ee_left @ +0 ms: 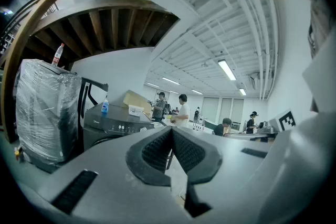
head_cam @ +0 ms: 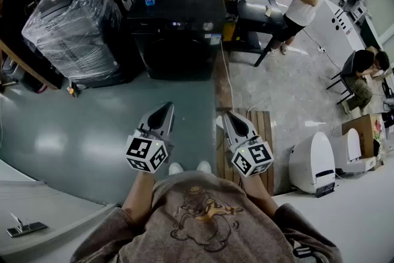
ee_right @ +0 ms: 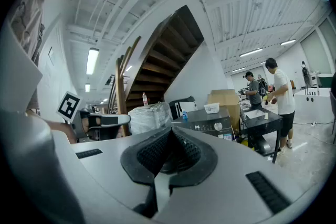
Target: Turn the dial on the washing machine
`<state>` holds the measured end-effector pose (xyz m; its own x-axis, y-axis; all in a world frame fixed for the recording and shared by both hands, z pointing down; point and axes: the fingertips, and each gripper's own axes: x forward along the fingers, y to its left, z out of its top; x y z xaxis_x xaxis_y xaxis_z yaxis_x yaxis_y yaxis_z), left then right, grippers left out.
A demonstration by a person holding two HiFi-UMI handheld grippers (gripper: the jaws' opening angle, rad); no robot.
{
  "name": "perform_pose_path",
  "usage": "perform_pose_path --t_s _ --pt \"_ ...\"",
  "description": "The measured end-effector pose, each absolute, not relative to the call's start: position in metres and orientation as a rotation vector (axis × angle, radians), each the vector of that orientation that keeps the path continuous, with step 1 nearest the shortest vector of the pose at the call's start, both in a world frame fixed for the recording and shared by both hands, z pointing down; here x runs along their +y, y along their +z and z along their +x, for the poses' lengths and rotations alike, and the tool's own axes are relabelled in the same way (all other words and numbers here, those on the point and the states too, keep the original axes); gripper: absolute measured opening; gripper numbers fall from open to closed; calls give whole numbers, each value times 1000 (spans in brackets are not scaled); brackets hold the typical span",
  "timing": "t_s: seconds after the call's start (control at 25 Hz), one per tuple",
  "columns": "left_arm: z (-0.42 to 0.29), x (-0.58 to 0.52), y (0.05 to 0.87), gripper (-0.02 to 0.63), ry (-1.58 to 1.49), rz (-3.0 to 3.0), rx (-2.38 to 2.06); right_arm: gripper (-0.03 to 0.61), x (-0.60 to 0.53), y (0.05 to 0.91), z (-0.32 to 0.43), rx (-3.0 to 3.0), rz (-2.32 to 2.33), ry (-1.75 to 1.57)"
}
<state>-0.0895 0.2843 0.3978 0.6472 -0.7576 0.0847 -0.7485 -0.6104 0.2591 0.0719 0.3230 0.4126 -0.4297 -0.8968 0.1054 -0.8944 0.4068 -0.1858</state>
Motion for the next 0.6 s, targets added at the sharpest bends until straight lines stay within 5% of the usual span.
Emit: perform_pose_path --t_s 0.6 --pt "-64 279 411 -8 -54 2559 -1257 0 308 424 102 2630 -1640 -388"
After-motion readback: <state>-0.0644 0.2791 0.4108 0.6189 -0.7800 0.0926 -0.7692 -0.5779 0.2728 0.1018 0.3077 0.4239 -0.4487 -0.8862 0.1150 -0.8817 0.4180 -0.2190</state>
